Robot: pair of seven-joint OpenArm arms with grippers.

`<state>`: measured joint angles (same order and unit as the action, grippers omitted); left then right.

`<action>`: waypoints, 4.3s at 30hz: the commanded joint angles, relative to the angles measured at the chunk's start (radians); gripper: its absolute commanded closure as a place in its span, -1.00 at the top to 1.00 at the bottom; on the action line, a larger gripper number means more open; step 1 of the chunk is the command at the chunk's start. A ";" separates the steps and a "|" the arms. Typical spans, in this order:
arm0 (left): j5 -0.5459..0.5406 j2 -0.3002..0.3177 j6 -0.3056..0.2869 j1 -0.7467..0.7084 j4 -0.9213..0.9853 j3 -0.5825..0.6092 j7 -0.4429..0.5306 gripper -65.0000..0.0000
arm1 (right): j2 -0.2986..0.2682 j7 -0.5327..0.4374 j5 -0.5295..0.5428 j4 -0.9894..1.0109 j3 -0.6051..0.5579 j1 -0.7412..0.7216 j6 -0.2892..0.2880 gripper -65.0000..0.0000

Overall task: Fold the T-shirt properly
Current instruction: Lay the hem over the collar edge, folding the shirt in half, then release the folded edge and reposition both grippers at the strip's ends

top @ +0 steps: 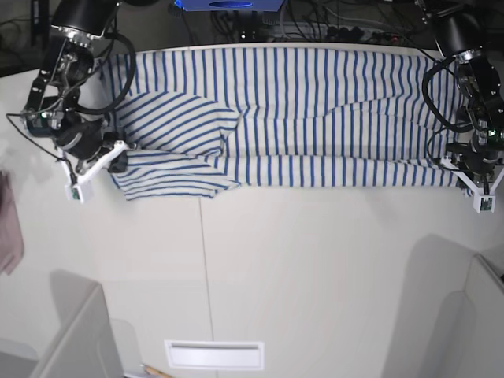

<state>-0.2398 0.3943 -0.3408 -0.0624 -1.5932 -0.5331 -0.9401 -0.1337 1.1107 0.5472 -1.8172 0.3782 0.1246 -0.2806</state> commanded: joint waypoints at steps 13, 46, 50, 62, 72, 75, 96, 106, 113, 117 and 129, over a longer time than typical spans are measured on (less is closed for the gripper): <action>0.004 0.021 0.006 -0.092 -0.137 -0.005 0.011 -1.00 | -0.011 -0.001 0.015 -0.075 0.064 0.082 -0.003 -1.00; 0.009 -0.019 0.006 -0.265 -0.163 -0.066 0.017 -1.00 | -0.016 -0.005 0.007 -0.072 0.064 0.188 -0.003 -1.00; 0.009 -0.025 0.009 -0.265 -0.163 -0.066 0.017 -1.00 | -0.016 -0.007 0.007 -0.082 0.069 0.208 -0.003 -1.00; 0.009 -0.024 0.010 -0.265 -0.114 -0.066 0.016 -1.00 | -0.011 -0.010 0.007 -0.125 0.069 0.251 0.001 -1.00; 0.009 -0.024 0.010 -0.265 -0.120 -0.075 0.013 -0.77 | -0.011 -0.002 0.007 -0.129 0.069 0.254 0.001 -0.82; 0.009 -0.022 0.010 -0.265 -0.123 -0.075 0.011 -0.08 | -0.013 -0.011 0.007 -0.154 0.071 0.267 0.001 -0.32; 0.007 -0.189 0.007 -0.198 -0.057 -0.232 0.025 -1.00 | -0.013 -0.117 -0.031 -0.100 -0.181 0.209 0.002 -1.00; 0.009 -0.188 0.012 -0.152 0.138 -0.232 0.112 -1.00 | -0.011 -0.149 -0.189 0.159 -0.181 0.117 0.002 -1.00; 0.072 -0.174 0.012 -0.007 0.218 -0.232 0.112 -1.00 | -0.017 -0.179 -0.190 0.299 -0.181 -0.030 0.002 -1.00; 0.170 -0.168 0.012 0.111 0.278 -0.232 0.111 -1.00 | -0.017 -0.180 -0.190 0.386 -0.181 -0.136 0.004 -1.00; 0.185 -0.136 0.007 0.224 0.167 -0.238 0.074 -1.00 | -0.008 -0.093 -0.184 0.227 -0.181 -0.216 0.004 -1.00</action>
<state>-0.0559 0.2340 -0.3378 0.1482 -1.4017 -0.7650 -0.8795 -0.1375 1.0382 0.3542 -1.5707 0.1940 -0.0723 -0.2718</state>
